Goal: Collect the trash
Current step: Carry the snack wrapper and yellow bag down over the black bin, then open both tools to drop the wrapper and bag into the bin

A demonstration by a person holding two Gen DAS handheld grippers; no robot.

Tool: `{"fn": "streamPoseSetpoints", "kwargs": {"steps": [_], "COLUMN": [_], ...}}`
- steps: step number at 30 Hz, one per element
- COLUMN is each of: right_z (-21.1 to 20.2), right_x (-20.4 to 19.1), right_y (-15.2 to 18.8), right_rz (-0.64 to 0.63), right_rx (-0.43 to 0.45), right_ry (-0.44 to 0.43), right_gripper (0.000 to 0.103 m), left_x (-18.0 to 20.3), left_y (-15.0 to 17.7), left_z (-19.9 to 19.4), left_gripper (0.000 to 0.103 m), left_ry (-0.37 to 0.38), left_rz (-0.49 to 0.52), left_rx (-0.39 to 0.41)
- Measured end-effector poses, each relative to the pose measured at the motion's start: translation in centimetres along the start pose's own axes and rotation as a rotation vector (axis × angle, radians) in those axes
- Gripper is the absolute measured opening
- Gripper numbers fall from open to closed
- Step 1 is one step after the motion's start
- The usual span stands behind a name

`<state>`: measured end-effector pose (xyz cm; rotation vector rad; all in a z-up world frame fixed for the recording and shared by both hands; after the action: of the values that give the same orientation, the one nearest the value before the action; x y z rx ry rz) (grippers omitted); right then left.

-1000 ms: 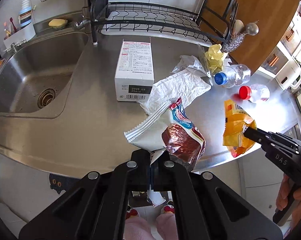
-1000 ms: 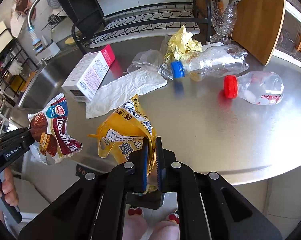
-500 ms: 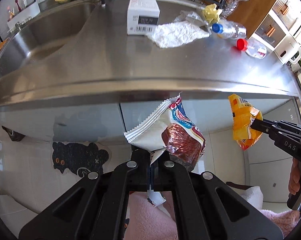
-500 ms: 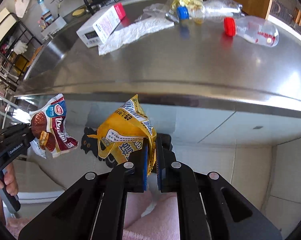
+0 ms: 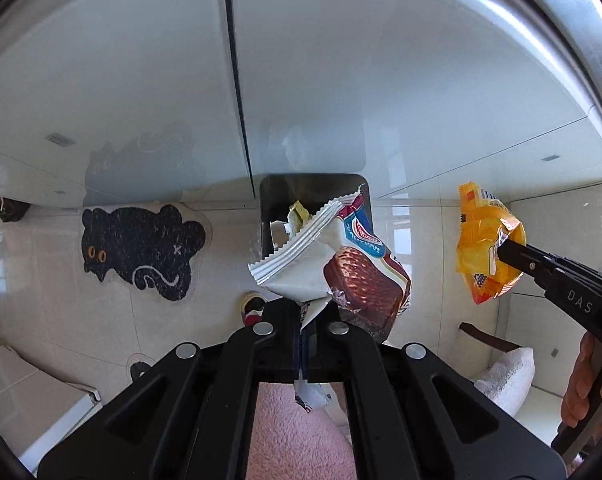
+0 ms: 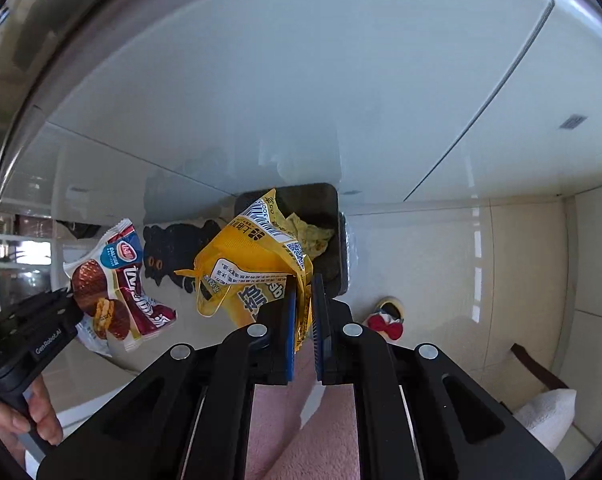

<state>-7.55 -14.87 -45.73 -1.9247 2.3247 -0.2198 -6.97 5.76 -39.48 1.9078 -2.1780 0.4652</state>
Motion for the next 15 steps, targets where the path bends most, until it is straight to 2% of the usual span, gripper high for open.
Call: {"fn": "streamPoseSetpoints", "kwargs": {"steps": [7, 13, 15], "right_z": [6.0, 10.7, 11.9], "right_x": [-0.8, -1.4, -1.4], "right_y": [-0.8, -1.7, -1.8], "right_rz": [0.036, 0.079, 0.083], "right_rx": [-0.058, -0.117, -0.137], "right_ry": [0.031, 0.043, 0.049], "right_gripper": [0.009, 0.009, 0.009], "left_x": [-1.9, -2.4, -2.7], "left_y": [-1.1, -2.1, -2.4], "left_z": [5.5, 9.6, 10.7], "left_gripper": [0.000, 0.000, 0.005], "left_ry": [-0.008, -0.023, -0.018], "left_rz": [-0.032, -0.015, -0.012], "left_rx": [-0.039, -0.084, -0.095]}}
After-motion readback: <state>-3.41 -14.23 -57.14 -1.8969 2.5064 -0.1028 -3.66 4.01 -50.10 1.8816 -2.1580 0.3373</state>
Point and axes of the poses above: each gripper's, at about its wrist camera, not at the fingertips, and z roughly the way its jaws point, x to its right, y to its underside, the point moved 4 cm from there along z, roughly the way its jaws point, and after that the axes turned 11 degrees about y, right-handed, at the moved point
